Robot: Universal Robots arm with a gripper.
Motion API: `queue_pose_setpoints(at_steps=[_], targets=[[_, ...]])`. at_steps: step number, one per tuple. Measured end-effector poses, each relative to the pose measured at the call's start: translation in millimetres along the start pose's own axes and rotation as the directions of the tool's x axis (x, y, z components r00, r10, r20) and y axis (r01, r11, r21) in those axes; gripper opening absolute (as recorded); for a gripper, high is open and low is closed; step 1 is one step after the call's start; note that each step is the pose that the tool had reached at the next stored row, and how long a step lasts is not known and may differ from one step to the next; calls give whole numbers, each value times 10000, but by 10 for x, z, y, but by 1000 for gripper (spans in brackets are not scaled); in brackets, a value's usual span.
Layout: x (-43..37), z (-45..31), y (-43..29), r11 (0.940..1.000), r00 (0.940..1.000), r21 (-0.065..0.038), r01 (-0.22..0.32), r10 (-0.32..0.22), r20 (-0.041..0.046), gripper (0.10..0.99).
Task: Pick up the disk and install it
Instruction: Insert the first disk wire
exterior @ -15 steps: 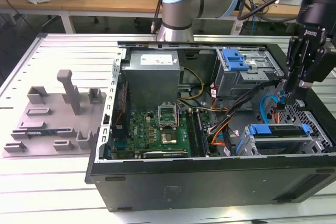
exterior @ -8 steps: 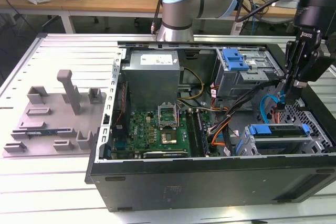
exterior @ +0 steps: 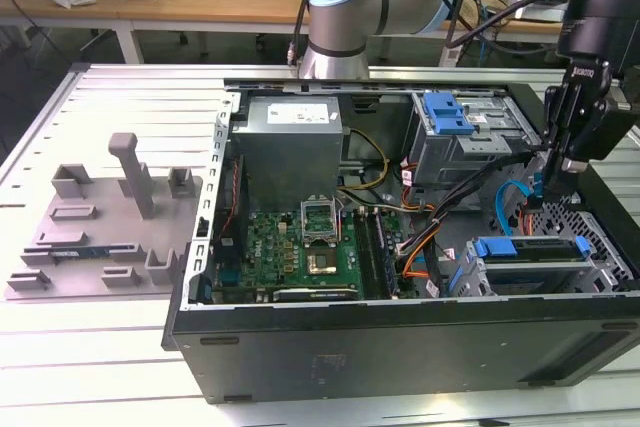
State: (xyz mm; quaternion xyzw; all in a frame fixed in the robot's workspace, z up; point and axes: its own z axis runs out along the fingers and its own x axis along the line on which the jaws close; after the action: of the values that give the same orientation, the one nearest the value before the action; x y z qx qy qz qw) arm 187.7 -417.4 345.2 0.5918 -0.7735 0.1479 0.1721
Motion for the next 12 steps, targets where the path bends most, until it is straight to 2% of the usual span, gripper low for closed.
queue_pose_setpoints(at_steps=[6,7,8,10,12], targets=[[-107,-40,43,10000,10000,38,-22,22,6,286],[-133,-54,51,10000,10000,61,-29,30,-85,286],[-144,-60,54,10000,9999,75,-35,36,-140,286],[-150,-59,57,10000,9998,89,-42,44,-199,286],[-154,-54,56,9999,9998,92,-40,42,-205,286]])
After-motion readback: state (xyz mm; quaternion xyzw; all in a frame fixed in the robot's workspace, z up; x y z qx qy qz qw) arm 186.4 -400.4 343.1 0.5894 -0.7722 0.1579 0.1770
